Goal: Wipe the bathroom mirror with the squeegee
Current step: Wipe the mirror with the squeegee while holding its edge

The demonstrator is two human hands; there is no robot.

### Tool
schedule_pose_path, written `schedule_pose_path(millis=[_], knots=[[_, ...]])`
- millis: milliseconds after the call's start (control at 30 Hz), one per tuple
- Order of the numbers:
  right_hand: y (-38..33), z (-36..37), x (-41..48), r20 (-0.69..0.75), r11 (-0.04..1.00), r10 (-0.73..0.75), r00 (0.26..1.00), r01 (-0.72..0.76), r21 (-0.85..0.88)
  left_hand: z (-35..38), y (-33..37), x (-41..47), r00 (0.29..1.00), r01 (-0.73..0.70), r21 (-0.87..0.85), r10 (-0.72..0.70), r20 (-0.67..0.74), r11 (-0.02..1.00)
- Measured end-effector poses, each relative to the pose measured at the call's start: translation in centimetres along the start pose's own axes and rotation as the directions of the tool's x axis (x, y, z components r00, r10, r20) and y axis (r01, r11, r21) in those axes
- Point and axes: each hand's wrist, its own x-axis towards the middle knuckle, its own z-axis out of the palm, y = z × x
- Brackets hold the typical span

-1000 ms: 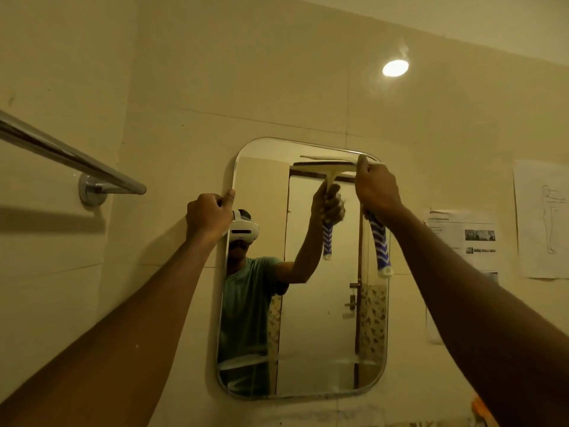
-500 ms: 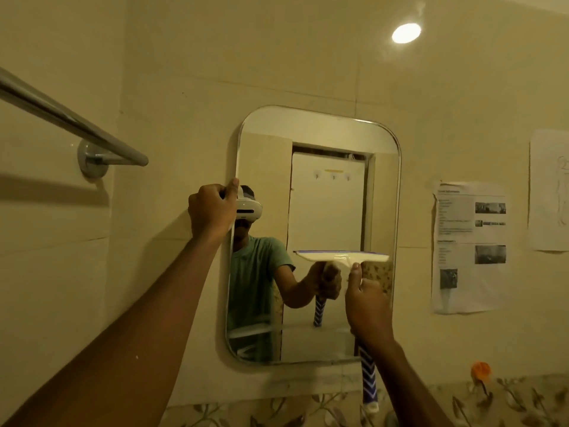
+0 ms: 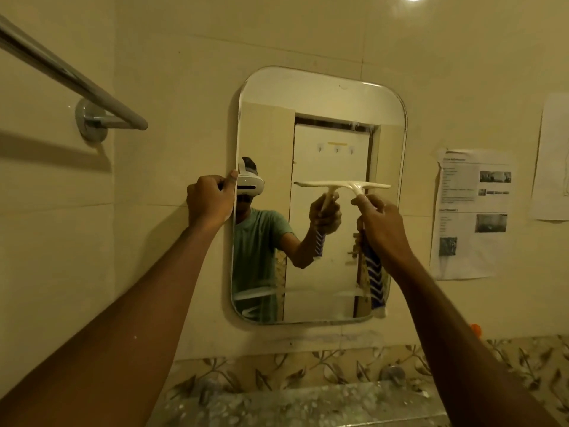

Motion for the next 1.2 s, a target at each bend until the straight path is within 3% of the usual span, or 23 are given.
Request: schedule_pose_path(millis=[200, 533, 767, 900, 1100, 1200], knots=[[6.2, 2.9, -4.6, -0.025, 0.966, 0.039, 0.999, -0.044, -0.255, 0.3, -0.7, -1.2, 0.998, -0.046, 0.063, 0.048, -0.030, 0.997], [9.5, 4.5, -13.7, 0.025, 0.921, 0.281, 0.959, -0.263, -0.289, 0.3, -3.7, -5.1, 0.997, -0.081, 0.142, 0.079, 0.022, 0.987], [4.8, 2.2, -6.0, -0.099, 0.977, -0.031, 0.995, 0.009, -0.214, 0.5, -4.4, -6.0, 0.995, -0.097, 0.147, 0.099, -0.005, 0.984], [7.0, 3.7, -7.9, -0.067, 0.973, 0.014, 0.998, -0.029, -0.229, 0.7, -5.2, -6.8, 0.997, -0.077, 0.117, 0.077, 0.002, 0.990], [11.8, 5.3, -15.8, -0.011, 0.938, 0.220, 0.976, -0.214, -0.271, 0.7, -6.0, -8.0, 0.999, -0.046, 0.141, 0.047, -0.006, 0.989], [11.2, 4.9, -15.7, -0.014, 0.963, 0.178, 0.984, -0.177, -0.202, 0.8, -6.2, -8.6, 1.000, -0.009, 0.125, 0.011, -0.014, 0.992]])
